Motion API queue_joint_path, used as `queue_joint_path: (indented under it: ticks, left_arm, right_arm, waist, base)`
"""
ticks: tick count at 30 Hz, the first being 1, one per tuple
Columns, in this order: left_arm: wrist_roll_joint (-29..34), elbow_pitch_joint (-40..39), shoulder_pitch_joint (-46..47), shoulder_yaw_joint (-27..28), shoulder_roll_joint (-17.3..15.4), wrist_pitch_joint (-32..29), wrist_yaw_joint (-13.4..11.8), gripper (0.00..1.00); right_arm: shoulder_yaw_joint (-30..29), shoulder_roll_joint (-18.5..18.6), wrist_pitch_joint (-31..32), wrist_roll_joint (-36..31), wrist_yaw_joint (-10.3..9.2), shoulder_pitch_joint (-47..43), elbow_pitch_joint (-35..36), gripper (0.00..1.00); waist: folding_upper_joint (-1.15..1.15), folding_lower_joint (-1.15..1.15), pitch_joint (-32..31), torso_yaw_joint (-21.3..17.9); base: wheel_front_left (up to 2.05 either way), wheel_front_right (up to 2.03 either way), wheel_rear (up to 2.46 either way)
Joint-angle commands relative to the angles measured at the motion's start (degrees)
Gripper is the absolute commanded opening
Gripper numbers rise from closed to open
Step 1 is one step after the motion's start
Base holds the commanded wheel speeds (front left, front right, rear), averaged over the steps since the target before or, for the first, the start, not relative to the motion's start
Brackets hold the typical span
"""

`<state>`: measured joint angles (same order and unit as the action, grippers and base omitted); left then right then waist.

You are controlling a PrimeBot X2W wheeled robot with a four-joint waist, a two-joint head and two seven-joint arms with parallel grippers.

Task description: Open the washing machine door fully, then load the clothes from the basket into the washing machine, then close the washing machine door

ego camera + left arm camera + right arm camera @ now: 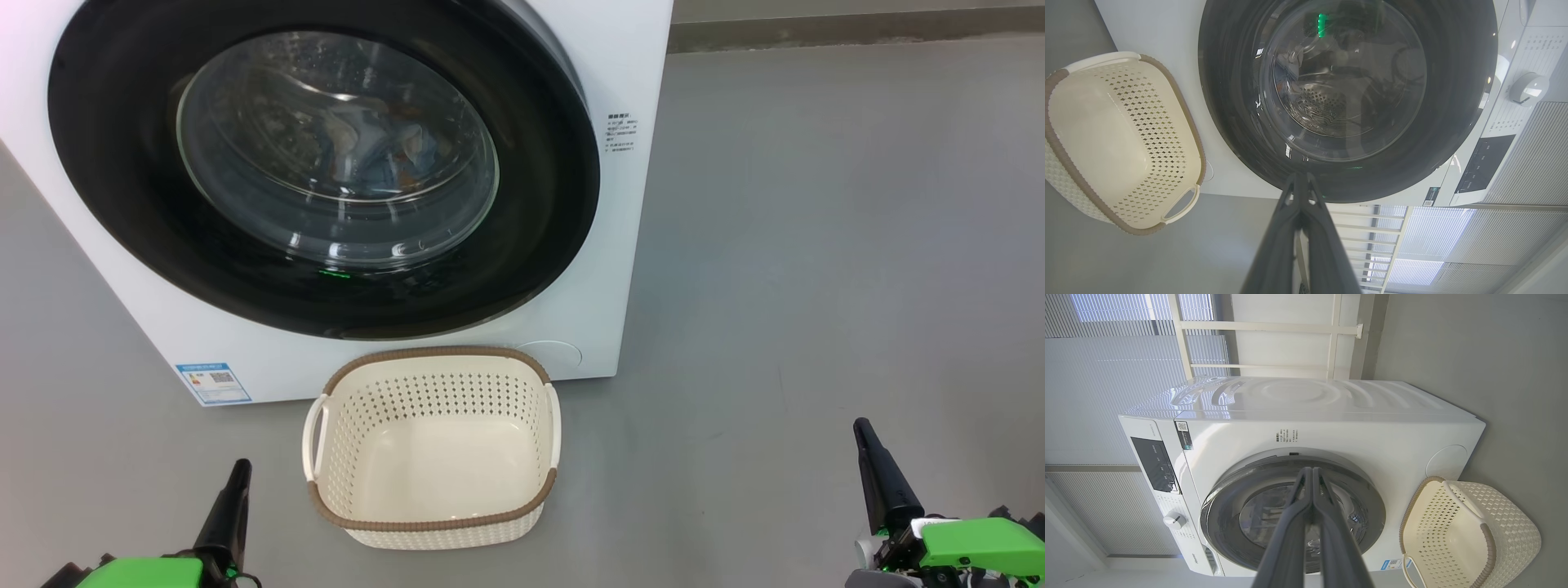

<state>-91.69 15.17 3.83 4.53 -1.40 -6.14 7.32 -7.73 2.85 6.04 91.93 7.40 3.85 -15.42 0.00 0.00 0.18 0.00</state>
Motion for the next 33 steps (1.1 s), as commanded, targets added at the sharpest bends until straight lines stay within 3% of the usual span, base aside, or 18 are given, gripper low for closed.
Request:
queue_joint_path:
  ticks: [1, 33]
  left_arm:
    - [-0.5, -1.1, 2.4, 2.0, -1.5, -0.3, 0.2, 0.00]
    - [-0.5, -1.1, 2.4, 2.0, -1.5, -0.3, 0.2, 0.00]
  right_arm:
    - [1.3, 0.2, 0.3, 0.3, 0.09, 2.3, 1.4, 0.00]
    - [1.3, 0.1, 0.4, 0.3, 0.09, 2.3, 1.4, 0.00]
  waist:
    - [0.00, 0.00, 0.0, 0.0]
    - [0.00, 0.00, 0.0, 0.0]
  base:
    - [0.00, 0.00, 0.00]
    - [0.00, 0.00, 0.00]
